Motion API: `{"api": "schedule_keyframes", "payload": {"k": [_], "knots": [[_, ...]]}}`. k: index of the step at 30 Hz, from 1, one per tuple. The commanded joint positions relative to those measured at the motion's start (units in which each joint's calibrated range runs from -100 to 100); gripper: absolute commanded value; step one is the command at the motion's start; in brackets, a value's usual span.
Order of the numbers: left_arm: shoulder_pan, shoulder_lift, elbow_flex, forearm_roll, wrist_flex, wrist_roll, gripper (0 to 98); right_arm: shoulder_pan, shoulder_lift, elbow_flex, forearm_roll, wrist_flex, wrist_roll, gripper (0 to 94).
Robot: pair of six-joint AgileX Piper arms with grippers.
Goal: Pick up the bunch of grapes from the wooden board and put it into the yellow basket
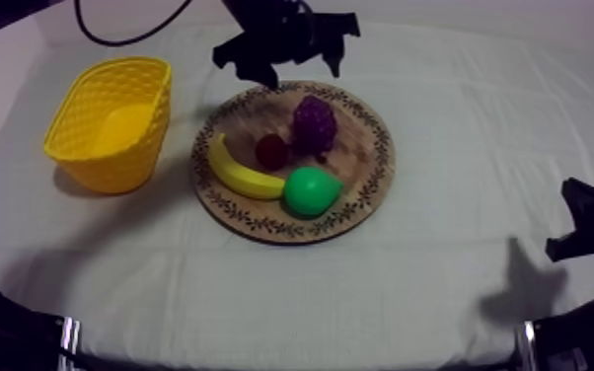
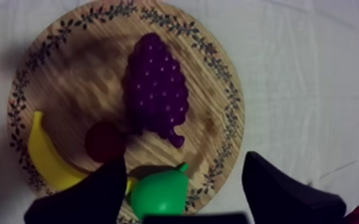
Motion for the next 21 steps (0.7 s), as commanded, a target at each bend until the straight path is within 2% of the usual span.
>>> {"api": "schedule_keyframes", "payload": {"k": [1, 12, 21], "knots": [[-0.08, 0.61, -0.59, 0.04, -0.01, -0.5, 74.8, 0.0, 0.0, -0.01, -0.02, -0.04, 0.01, 0.5], [-0.91, 6.42, -2.46, 0.55, -0.43, -1.48, 75.6, 0.0, 0.0, -0.01, -0.02, -0.04, 0.01, 0.5], [-1.37, 11.41, -2.47, 1.71, -2.45, -1.46, 75.8, -0.04, 0.0, -0.01, -0.02, -0.04, 0.01, 0.5]]}}
